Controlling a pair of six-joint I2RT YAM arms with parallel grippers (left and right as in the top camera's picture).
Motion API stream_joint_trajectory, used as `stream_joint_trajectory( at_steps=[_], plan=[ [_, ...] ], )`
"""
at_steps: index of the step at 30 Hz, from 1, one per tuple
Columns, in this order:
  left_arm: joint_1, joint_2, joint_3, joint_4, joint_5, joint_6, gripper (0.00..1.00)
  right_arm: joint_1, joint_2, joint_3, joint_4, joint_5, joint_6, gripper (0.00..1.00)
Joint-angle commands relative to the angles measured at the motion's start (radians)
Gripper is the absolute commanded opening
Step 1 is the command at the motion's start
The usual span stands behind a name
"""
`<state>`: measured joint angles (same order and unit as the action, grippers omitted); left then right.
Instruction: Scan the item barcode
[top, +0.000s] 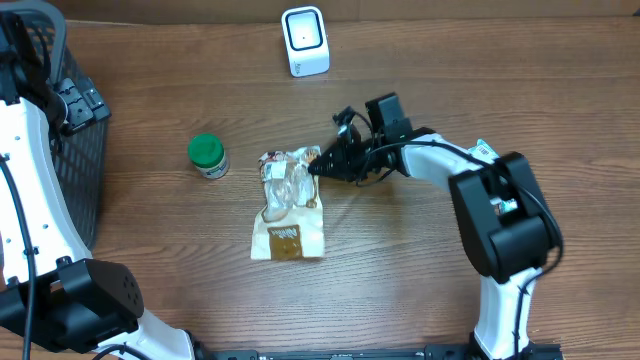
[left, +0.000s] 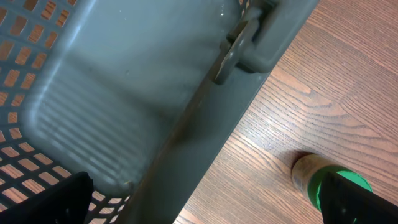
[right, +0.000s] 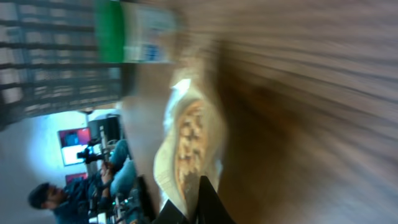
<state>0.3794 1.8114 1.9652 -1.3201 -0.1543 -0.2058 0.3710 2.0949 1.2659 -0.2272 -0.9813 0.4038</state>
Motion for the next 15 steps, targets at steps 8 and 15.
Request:
stream_joint_trajectory(
  at_steps=[8, 15],
  plan=[
    [-0.009, 0.01, -0.002, 0.0, -0.002, 0.016, 1.0, -0.083, -0.254, -0.001, -0.042, -0.203, 0.018, 0.04],
    [-0.009, 0.01, -0.002, 0.0, -0.002, 0.015, 1.0, -0.097, -0.253, -0.002, -0.166, -0.179, -0.073, 0.04]
  ],
)
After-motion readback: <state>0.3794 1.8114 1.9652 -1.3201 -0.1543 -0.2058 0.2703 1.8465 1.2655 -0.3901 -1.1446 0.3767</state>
